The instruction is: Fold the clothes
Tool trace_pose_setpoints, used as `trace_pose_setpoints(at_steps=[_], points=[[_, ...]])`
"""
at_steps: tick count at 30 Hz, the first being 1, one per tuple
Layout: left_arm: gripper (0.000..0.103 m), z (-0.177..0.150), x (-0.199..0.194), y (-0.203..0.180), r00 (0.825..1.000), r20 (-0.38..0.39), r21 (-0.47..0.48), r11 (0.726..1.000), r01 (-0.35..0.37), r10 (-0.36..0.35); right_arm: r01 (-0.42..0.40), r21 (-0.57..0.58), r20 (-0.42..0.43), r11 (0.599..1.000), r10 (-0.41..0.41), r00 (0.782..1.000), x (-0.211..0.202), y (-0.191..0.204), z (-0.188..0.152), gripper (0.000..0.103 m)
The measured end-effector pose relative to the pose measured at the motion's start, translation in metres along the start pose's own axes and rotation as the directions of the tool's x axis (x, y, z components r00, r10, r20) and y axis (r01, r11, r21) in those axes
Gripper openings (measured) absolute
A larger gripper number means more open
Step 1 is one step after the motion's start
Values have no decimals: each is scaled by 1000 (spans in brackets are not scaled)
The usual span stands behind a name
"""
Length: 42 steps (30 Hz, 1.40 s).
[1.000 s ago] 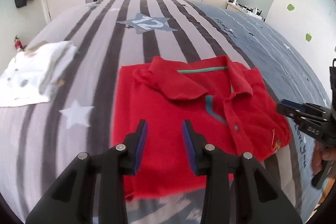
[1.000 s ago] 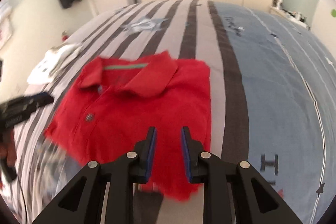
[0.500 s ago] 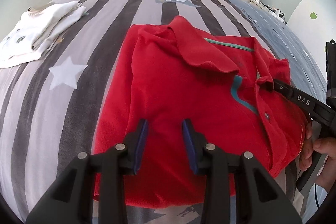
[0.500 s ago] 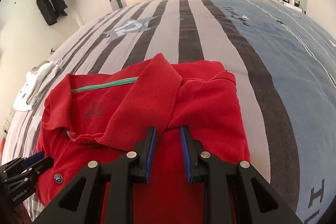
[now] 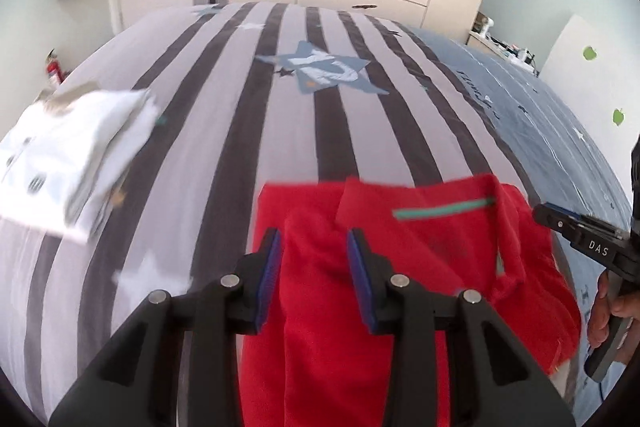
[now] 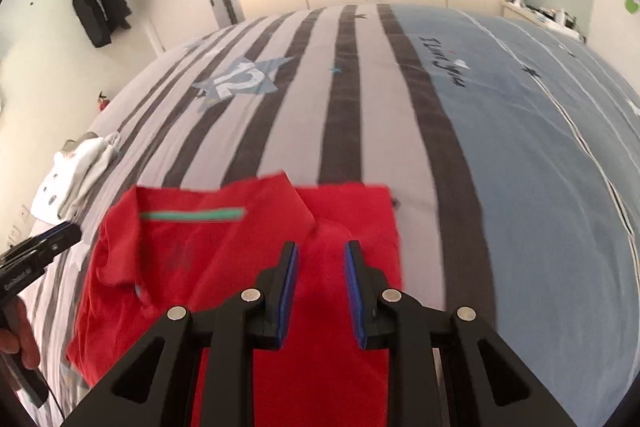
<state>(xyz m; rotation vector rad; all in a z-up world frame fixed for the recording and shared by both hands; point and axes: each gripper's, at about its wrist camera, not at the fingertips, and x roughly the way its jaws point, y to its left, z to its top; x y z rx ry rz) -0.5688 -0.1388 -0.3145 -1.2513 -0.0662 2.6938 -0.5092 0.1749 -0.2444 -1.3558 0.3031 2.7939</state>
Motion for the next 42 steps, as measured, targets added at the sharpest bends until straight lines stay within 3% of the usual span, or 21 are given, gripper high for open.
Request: trace_pose_setpoints(at_steps=[3,7,11,15,20,25,29,33,35,40,42], points=[[32,0,31,4,997,-81,5,1000,2,-2,8,-34,-33,999,-9,999,22,10,9,21],[33,-12,44,14,995,-96,-9,1000,22,-23,6,-40,-104,999,-10,995,48,7,-1,21],[33,-15,47,22,993,-98,-59,996,62,-68,-29,-28,-75,999,27,997,50,-2,-9,21],[33,-5,36,16,994,-99,-34,998,49,-52,-12,-33,-68,999,10,998,43,-3,-5,20],[33,21,21,11,997,-1,-5,997,71,-71,9,-34,0,999,-9,1000,20,-1,10,20],[33,25,57,0,996,-66,59,996,69,-66,24,-41,-58,999,-26,998,47,-3,12,20],[34,29,73,4,992,-101,38,996,80,-76,19,-49,-39,999,-21,999,23,4,0,21],[33,41,33,15,999,9,4,999,33,-33,12,-58,-13,998,-13,1000,-5,12,-13,21],[31,36,5,12,997,35,17,998,65,-65,9,-62,1,998,-9,1000,-19,16,-19,21],[31,-10,-48,-21,992,6,46,991,129,-129,2,-73,34,997,1,999,-54,26,-35,21],[31,-36,-62,-39,989,-23,43,988,147,-146,-8,-76,24,997,9,1000,-70,42,-58,21]])
